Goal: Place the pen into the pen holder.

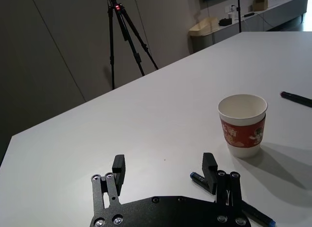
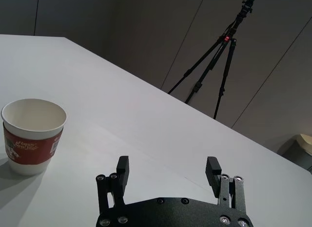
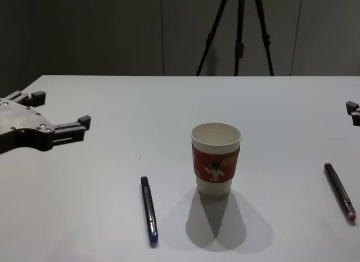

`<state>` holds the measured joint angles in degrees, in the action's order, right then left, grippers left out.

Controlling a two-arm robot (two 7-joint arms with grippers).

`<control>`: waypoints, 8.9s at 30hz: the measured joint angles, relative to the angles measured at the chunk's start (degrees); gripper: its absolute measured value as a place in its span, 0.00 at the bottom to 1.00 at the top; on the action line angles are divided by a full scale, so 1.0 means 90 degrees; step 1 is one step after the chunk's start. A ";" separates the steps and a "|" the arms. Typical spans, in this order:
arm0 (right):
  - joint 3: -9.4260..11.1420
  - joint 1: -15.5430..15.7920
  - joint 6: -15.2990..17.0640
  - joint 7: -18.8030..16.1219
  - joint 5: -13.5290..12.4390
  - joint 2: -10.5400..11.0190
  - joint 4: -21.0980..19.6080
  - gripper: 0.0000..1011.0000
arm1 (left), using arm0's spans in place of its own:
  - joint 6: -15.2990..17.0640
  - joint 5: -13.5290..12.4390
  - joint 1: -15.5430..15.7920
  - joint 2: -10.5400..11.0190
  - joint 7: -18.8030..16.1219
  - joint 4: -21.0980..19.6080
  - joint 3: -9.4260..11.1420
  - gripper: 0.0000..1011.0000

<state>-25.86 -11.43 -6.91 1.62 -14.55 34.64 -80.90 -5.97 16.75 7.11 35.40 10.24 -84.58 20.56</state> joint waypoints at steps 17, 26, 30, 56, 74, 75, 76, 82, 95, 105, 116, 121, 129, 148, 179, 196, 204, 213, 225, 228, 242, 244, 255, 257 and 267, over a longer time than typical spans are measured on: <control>0.0000 0.0000 0.0000 0.0000 0.0000 0.0000 0.0000 0.99 | 0.0303 -0.0017 -0.0037 -0.0135 0.0479 -0.0138 -0.0057 0.99; 0.0000 0.0000 0.0000 0.0000 0.0000 0.0000 0.0000 0.99 | 0.0390 -0.0049 0.0020 -0.0226 0.0795 -0.0105 -0.0059 0.99; 0.0000 0.0000 0.0000 0.0000 0.0000 0.0000 0.0000 0.99 | 0.0424 -0.0098 0.0074 -0.0270 0.0932 -0.0054 -0.0036 0.99; 0.0000 0.0000 0.0000 0.0000 0.0000 0.0000 0.0000 0.99 | 0.1155 -0.0323 0.0290 -0.0679 0.1380 0.0091 -0.0045 0.99; 0.0000 0.0000 0.0000 0.0000 0.0000 0.0000 0.0000 0.99 | 0.2131 -0.0641 0.0504 -0.1031 0.1214 0.0208 -0.0037 0.99; 0.0000 0.0000 0.0000 0.0000 0.0000 0.0000 0.0000 0.99 | 0.2223 -0.0651 0.0524 -0.1058 0.1208 0.0221 -0.0042 0.99; 0.0000 0.0000 0.0000 0.0000 0.0000 0.0000 0.0000 0.99 | 0.2266 -0.0653 0.0535 -0.1075 0.1208 0.0231 -0.0044 0.99; 0.0000 0.0000 0.0000 0.0000 0.0000 0.0000 0.0000 0.99 | 0.2578 -0.0648 0.0601 -0.1181 0.1253 0.0282 -0.0059 0.99; 0.0000 0.0000 0.0000 0.0000 0.0000 0.0000 0.0000 0.99 | 0.2968 -0.0722 0.0771 -0.1358 0.1254 0.0388 0.0022 0.99; 0.0000 0.0000 0.0000 0.0000 0.0000 0.0000 0.0000 0.99 | 0.3249 -0.0813 0.0936 -0.1512 0.1259 0.0555 0.0118 0.99; 0.0000 0.0000 0.0000 0.0000 0.0000 0.0000 0.0000 0.99 | 0.3482 -0.0863 0.1103 -0.1676 0.1253 0.0819 0.0145 0.99; 0.0000 0.0000 0.0000 0.0000 0.0000 0.0000 0.0000 0.99 | 0.3604 -0.0912 0.1194 -0.1738 0.1271 0.0975 0.0182 0.99; 0.0000 0.0000 0.0000 0.0000 0.0000 0.0000 0.0000 0.99 | 0.3800 -0.0972 0.1319 -0.1819 0.1319 0.1157 0.0239 0.99; 0.0000 0.0000 0.0000 0.0000 0.0000 0.0000 0.0000 0.99 | 0.3964 -0.1098 0.1426 -0.2031 0.1349 0.1393 0.0334 0.99; 0.0000 0.0000 0.0000 0.0000 0.0000 0.0000 0.0000 0.99 | 0.3816 -0.1341 0.1559 -0.2097 0.1388 0.1554 0.0402 0.99; 0.0000 0.0000 0.0000 0.0000 0.0000 0.0000 0.0000 0.99 | 0.4456 -0.1037 0.1293 -0.2350 0.1304 0.1410 0.0191 0.99; 0.0000 0.0000 0.0000 0.0000 0.0000 0.0000 0.0000 0.99 | 0.4593 -0.0978 0.1238 -0.2455 0.1176 0.1391 0.0105 0.99; 0.0000 0.0000 0.0000 0.0000 0.0000 0.0000 0.0000 0.99 | 0.4636 -0.0930 0.1236 -0.2547 0.1045 0.1416 -0.0036 0.99; 0.0000 0.0000 0.0000 0.0000 0.0000 0.0000 0.0000 0.99 | 0.4740 -0.0955 0.1326 -0.2688 0.0947 0.1482 -0.0049 0.99; 0.0000 0.0000 0.0000 0.0000 0.0000 0.0000 0.0000 0.99 | 0.4759 -0.1005 0.1357 -0.2728 0.0900 0.1524 -0.0045 0.99; 0.0000 0.0000 0.0000 0.0000 0.0000 0.0000 0.0000 0.99 | 0.4925 -0.1235 0.1370 -0.2893 0.0720 0.1586 -0.0147 0.99; 0.0000 0.0000 0.0000 0.0000 0.0000 0.0000 0.0000 0.99 | 0.4951 -0.1260 0.1364 -0.2916 0.0706 0.1592 -0.0179 0.99; 0.0000 0.0000 0.0000 0.0000 0.0000 0.0000 0.0000 0.99 | 0.5087 -0.1375 0.1335 -0.3043 0.0655 0.1666 -0.0314 0.99; 0.0000 0.0000 0.0000 0.0000 0.0000 0.0000 0.0000 0.99 | 0.5110 -0.1401 0.1337 -0.3071 0.0649 0.1691 -0.0337 0.99; 0.0000 0.0000 0.0000 0.0000 0.0000 0.0000 0.0000 0.99 | 0.5143 -0.1502 0.1370 -0.3202 0.0614 0.1815 -0.0467 0.99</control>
<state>-25.86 -11.43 -6.91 1.62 -14.55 34.65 -80.90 40.32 3.22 19.44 6.58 15.76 -68.25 16.35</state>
